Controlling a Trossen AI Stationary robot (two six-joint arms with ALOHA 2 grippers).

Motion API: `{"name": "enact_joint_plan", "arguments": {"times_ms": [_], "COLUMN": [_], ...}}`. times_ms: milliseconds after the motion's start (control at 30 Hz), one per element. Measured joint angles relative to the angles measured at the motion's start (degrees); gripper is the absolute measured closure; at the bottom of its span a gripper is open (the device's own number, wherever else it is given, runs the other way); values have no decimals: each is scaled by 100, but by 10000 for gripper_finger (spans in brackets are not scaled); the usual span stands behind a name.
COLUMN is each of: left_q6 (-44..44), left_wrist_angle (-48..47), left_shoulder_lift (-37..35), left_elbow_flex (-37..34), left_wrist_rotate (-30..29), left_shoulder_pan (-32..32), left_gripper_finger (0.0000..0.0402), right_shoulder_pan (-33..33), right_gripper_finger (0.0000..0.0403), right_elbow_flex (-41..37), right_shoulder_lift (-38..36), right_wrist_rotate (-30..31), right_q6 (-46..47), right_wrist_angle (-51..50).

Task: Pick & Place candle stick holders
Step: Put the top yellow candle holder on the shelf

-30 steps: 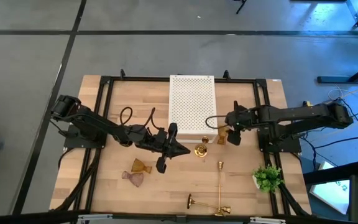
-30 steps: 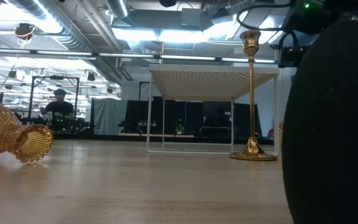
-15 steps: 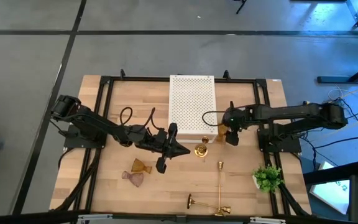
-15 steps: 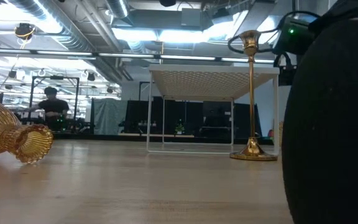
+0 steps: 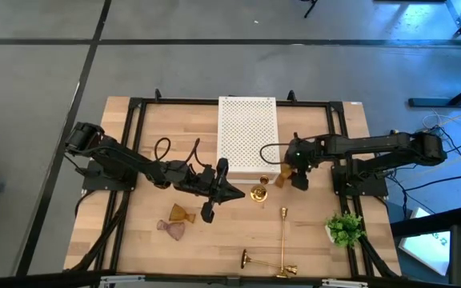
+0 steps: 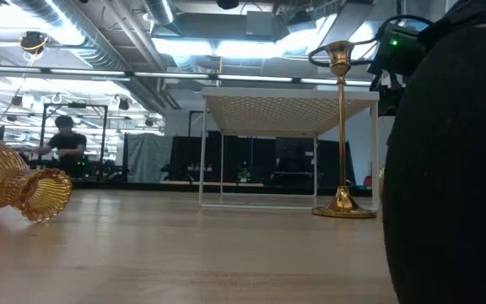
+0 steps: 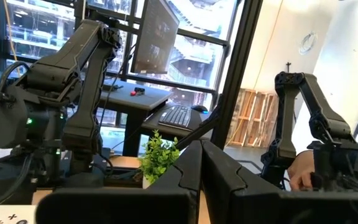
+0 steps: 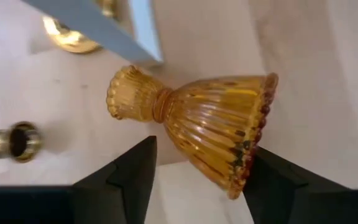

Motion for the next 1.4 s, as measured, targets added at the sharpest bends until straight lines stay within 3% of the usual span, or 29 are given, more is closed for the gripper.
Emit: {"name": "enact_joint_plan", "arguments": {"times_ms": [367, 533, 967, 1400], "left_q6": [-42, -44, -44, -44], "left_wrist_angle": [0, 0, 11, 11], "left_shoulder_lift": [0, -2, -2, -2], "left_elbow_flex": [0, 0, 0, 0], "left_wrist_rotate": [-2, -2, -2, -2], "left_shoulder_pan": [0, 0, 0, 0], "left_gripper_finger": [396, 396, 396, 396], "right_shoulder_pan": [0, 84, 418, 823], "right_gripper_finger": [242, 242, 242, 242], "right_elbow_flex": [-5, -176, -567, -586], "right_shoulder_lift": [0, -2, -2, -2], "right_wrist_rotate": [-370, -933, -959, -1468], "right_q6": [-2, 5, 413, 617], "right_wrist_angle": [103, 505, 1569, 1897]}}
